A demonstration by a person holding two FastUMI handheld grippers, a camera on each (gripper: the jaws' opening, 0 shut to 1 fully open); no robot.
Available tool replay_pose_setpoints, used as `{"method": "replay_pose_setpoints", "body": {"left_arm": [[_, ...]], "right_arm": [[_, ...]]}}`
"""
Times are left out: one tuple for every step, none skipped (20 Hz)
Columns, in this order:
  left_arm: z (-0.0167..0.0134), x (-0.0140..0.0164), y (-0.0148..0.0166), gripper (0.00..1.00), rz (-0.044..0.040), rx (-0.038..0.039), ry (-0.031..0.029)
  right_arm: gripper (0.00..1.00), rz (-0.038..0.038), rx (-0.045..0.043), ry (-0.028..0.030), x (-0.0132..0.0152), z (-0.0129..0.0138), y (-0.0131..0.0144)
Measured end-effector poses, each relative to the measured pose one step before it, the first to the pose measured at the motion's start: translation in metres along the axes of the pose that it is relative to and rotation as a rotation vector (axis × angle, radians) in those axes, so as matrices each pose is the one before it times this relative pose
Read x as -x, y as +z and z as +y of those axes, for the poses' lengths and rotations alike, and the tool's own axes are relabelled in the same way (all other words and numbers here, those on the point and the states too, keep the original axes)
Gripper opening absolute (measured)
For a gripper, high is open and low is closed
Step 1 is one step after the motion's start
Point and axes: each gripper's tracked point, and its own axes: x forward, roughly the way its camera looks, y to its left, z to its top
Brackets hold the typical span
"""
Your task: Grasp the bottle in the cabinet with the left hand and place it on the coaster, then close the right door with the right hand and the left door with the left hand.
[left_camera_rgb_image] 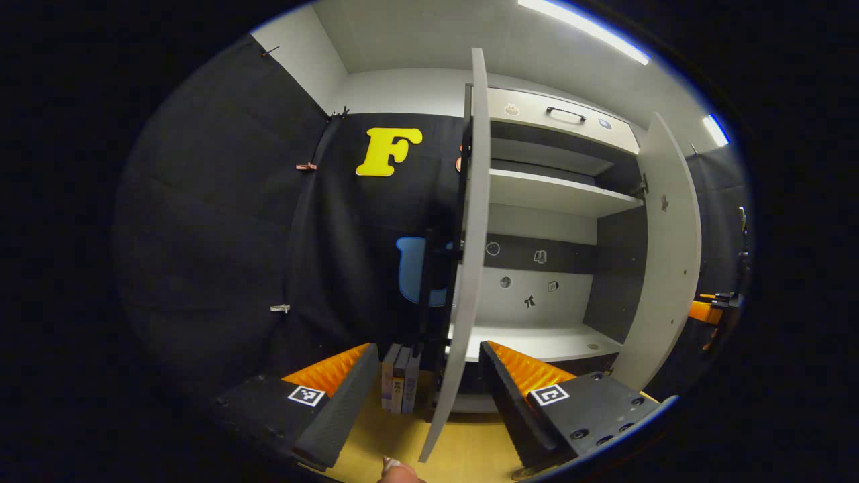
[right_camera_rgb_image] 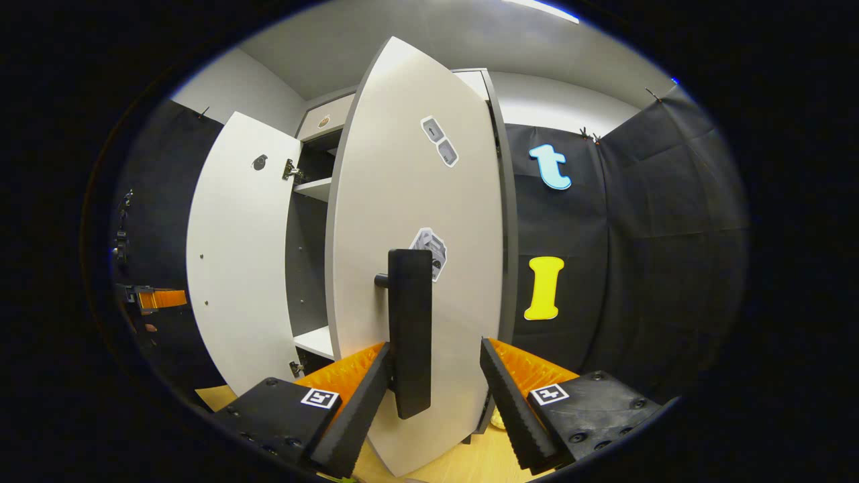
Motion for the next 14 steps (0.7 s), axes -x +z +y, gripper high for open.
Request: {"method": "replay_pose_setpoints", "body": {"left_arm": [[0.00982, -0.00321, 0.00252, 0.95, -0.00429, -0.00081, -0.00187], [0.00998, -0.00387, 0.00304, 0.95, -0.00502, -0.00004, -0.00420], [0.00278, -0.00321, 0.00113, 0.95, -0.00314, 0.00033, -0.00448], [0.00689, -0.00316, 0.00095, 0.95, -0.00244, 0.00030, -0.00426], [0.00592, -0.00401, 0.00180, 0.95, -0.00149, 0.00047, -0.01233], [0.00361, -0.00524, 0.00159, 0.95, -0.00356, 0.00237, -0.01934], [-0.00040, -0.00426, 0.00195, 0.95, -0.00425, 0.00691, -0.02440], [-0.00409, -0.00306, 0.00079, 0.95, -0.00449, 0.00876, -0.03196], [-0.00494, -0.00288, -0.00014, 0.95, -0.00178, 0.00657, -0.03783], [-0.00508, -0.00216, -0.00256, 0.95, 0.00303, 0.00522, -0.03460], [-0.00388, -0.00316, -0.00111, 0.95, 0.00040, 0.00563, -0.02980], [-0.00192, -0.00262, -0.00045, 0.95, -0.00268, 0.00128, -0.01695], [-0.00005, -0.00104, 0.00132, 0.95, -0.00038, -0.00386, -0.01463], [-0.00090, 0.00016, -0.00179, 0.95, 0.00259, -0.00270, -0.01137]], "right_arm": [[0.88, -0.00362, 0.00146, -0.00100, -0.00599, 0.00887, -0.00152], [0.88, -0.00002, 0.00090, 0.00519, -0.00666, 0.00985, -0.00231], [0.88, 0.00763, -0.00166, 0.00921, -0.00646, 0.01181, -0.00440], [0.88, 0.01211, -0.00431, 0.00877, -0.00635, 0.01108, -0.00398], [0.88, 0.00988, -0.00812, 0.00425, -0.00437, 0.00901, -0.00258], [0.89, -0.00209, -0.01258, -0.00242, -0.00317, 0.00619, 0.00127], [0.90, -0.01128, -0.01360, -0.00484, -0.00252, 0.00444, 0.00279], [0.90, -0.00822, -0.00608, -0.00103, -0.00042, 0.00469, 0.00141], [0.90, -0.00203, 0.00397, -0.01001, -0.00004, 0.00184, -0.00052], [0.90, -0.00021, 0.00989, -0.01507, 0.00061, -0.00197, -0.00084], [0.90, 0.00334, 0.01002, -0.01343, 0.00179, -0.00201, -0.00136], [0.90, 0.00464, 0.00690, -0.01207, 0.00083, -0.00235, -0.00156], [0.90, 0.00341, 0.00241, -0.01189, 0.00104, -0.00276, -0.00120], [0.90, 0.00049, -0.00297, -0.00431, 0.00091, -0.00207, -0.00061]]}}
